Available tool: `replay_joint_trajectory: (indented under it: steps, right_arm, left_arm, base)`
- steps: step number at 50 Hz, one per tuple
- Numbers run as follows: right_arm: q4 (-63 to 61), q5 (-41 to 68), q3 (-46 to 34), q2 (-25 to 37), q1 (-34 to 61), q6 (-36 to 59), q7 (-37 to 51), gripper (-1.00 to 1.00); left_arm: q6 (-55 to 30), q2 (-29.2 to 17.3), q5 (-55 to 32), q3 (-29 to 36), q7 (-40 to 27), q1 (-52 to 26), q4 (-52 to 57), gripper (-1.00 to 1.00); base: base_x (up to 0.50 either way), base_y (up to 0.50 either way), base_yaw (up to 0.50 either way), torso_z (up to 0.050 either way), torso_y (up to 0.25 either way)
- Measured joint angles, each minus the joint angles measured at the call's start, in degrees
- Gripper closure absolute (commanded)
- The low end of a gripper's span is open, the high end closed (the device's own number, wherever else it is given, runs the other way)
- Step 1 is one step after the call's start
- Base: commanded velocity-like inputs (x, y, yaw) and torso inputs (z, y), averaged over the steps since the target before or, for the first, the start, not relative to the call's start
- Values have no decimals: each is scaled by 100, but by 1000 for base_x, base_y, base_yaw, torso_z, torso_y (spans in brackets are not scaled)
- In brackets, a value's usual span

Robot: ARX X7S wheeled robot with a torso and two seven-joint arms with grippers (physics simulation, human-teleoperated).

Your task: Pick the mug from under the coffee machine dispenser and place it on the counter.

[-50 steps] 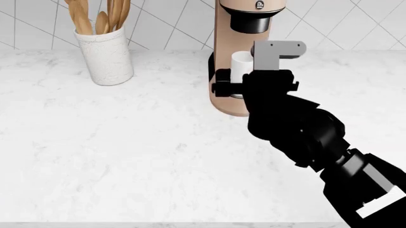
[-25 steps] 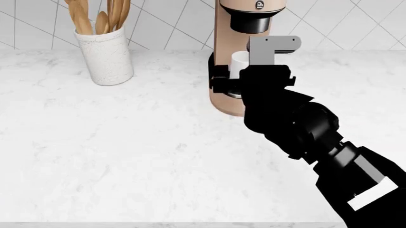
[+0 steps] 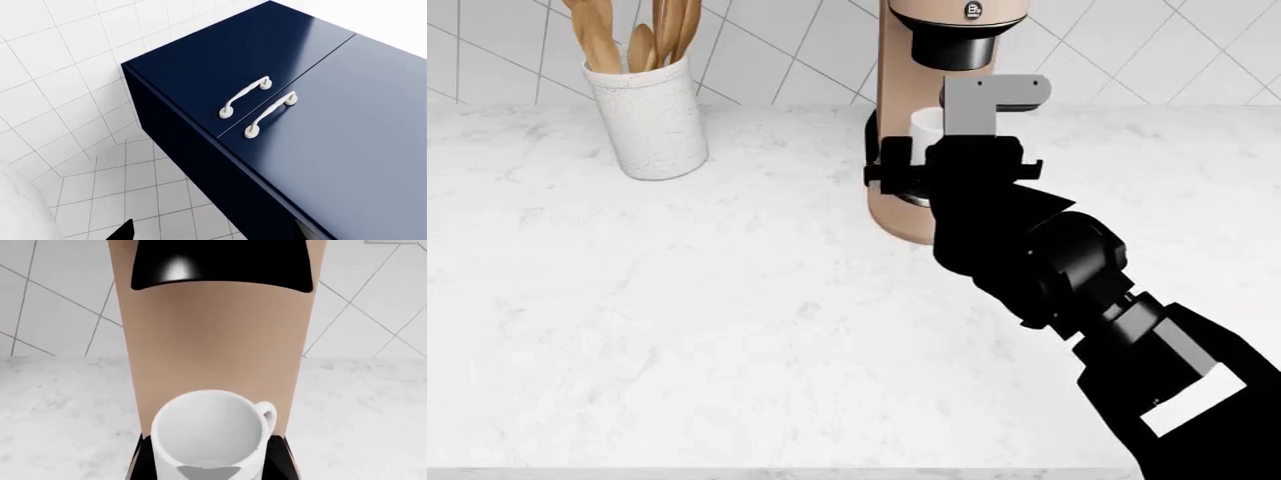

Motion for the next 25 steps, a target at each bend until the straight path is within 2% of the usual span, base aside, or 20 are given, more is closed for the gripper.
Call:
replay_joint_trajectory:
  steps: [25]
  right_arm:
    - [-11, -20, 24, 39, -70, -140, 33, 100]
  left_arm:
    - [-19, 0, 0, 9, 4, -18, -18, -100]
  base:
    - [0, 0, 0, 0, 0]
